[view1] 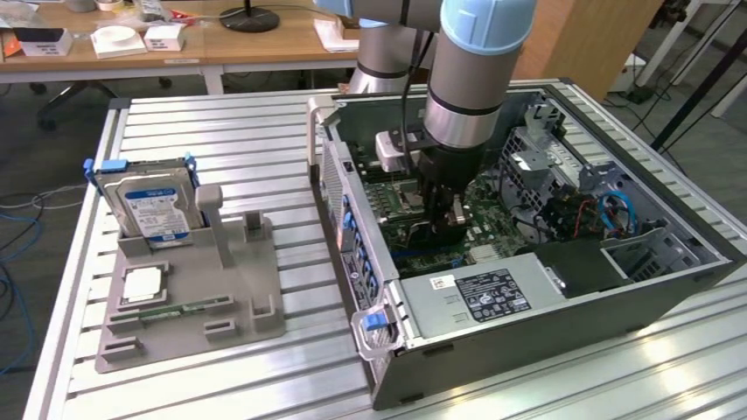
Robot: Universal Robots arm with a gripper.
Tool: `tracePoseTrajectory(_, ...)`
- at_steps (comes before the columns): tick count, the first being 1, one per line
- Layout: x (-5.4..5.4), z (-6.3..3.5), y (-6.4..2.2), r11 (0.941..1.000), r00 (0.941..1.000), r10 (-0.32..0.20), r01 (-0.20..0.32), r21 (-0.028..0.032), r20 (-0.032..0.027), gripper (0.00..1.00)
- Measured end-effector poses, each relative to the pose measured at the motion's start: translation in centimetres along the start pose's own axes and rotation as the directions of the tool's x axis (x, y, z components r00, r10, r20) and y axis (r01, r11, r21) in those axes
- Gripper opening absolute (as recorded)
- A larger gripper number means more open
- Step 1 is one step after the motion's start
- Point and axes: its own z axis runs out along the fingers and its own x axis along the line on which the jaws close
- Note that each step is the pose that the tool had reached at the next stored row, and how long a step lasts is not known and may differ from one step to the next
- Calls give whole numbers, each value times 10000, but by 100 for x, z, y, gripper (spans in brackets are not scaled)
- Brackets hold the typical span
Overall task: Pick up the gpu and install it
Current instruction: 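Insert the gpu into the slot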
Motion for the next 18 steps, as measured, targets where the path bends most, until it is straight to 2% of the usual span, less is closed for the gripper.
tracePoseTrajectory(9, 3, 6, 6, 10000, 10000, -2, 2, 1, 0, 26)
tracePoseTrajectory(18, 6, 71, 34, 10000, 10000, -2, 2, -1, -3, 26)
